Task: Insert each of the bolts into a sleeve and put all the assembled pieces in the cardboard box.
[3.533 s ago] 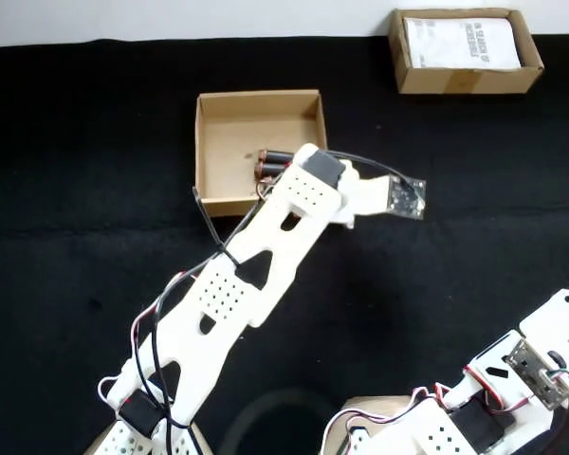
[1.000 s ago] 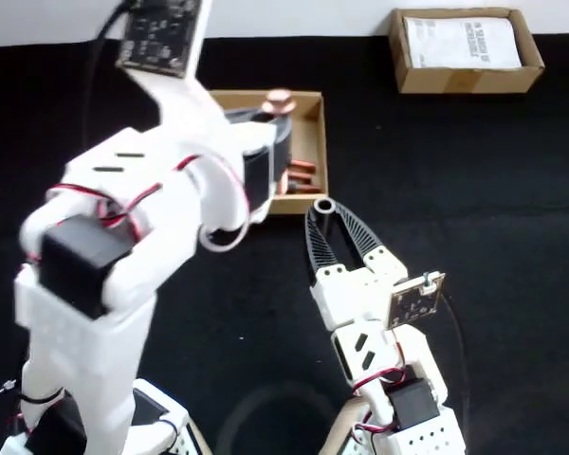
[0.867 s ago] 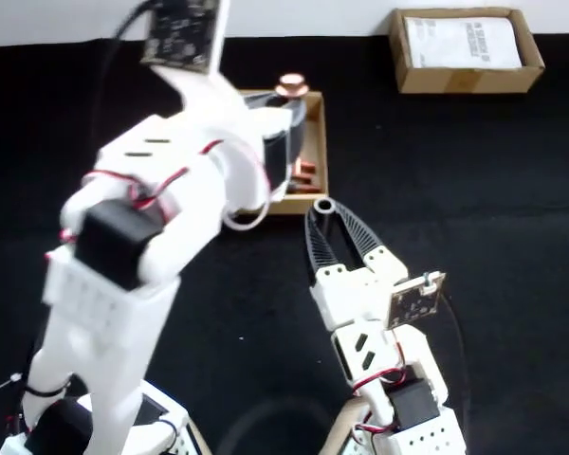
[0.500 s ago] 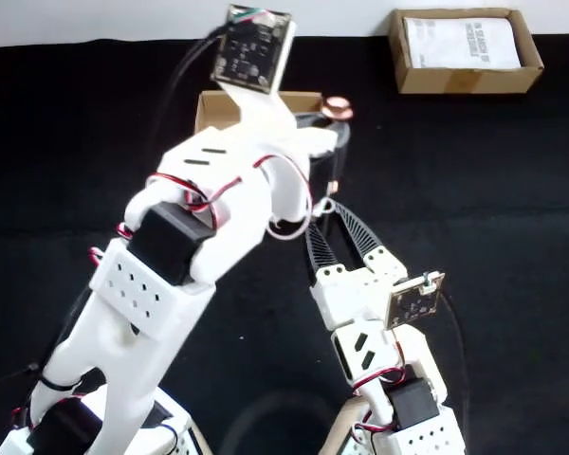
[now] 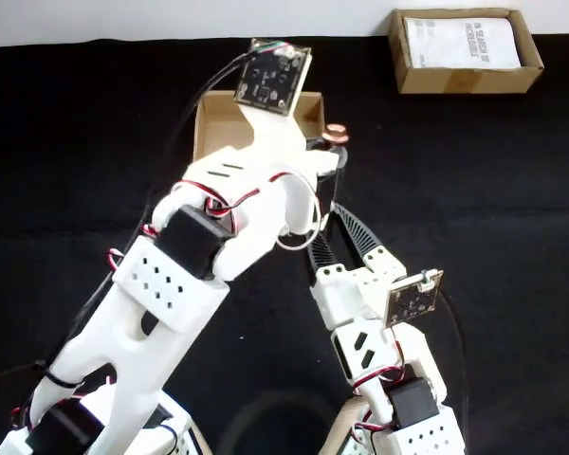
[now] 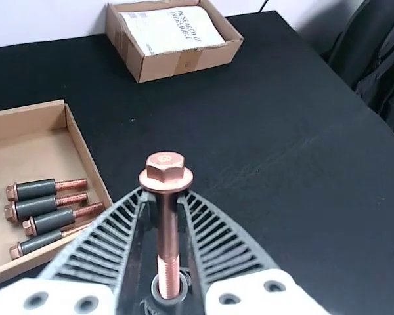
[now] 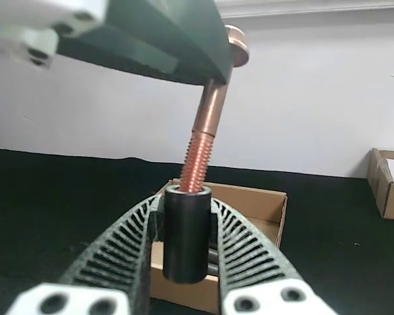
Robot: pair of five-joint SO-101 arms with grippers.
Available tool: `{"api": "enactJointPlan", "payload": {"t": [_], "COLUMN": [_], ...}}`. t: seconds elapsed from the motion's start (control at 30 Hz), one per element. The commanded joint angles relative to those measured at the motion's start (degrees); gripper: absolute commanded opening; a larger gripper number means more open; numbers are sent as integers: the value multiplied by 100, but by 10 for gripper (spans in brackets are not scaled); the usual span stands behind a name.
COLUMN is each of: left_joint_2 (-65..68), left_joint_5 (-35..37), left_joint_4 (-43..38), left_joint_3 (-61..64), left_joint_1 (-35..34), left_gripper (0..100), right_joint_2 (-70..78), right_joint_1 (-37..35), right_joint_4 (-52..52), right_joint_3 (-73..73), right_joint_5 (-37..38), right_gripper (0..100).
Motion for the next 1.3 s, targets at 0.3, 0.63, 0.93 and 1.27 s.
{"api": "enactJointPlan", "payload": {"t": [0.3, 0.63, 0.93, 1.27], "left_joint_2": [-365, -875, -1701, -3284], "left_joint_5": [18, 26, -782, -1160], "left_joint_4": [105, 879, 967, 2488], "left_joint_3": [13, 409, 1613, 1218], "left_joint_1": [84, 629, 699, 435], "left_gripper": [8, 8, 54, 156], "right_joint_2": [-13, -13, -13, 4], "right_joint_1": [4, 4, 4, 743], "right_joint_4": [-4, -4, -4, 1051], "right_joint_3": [277, 268, 233, -418], "right_joint_5": [53, 53, 53, -651], "right_gripper": [6, 6, 6, 6]}}
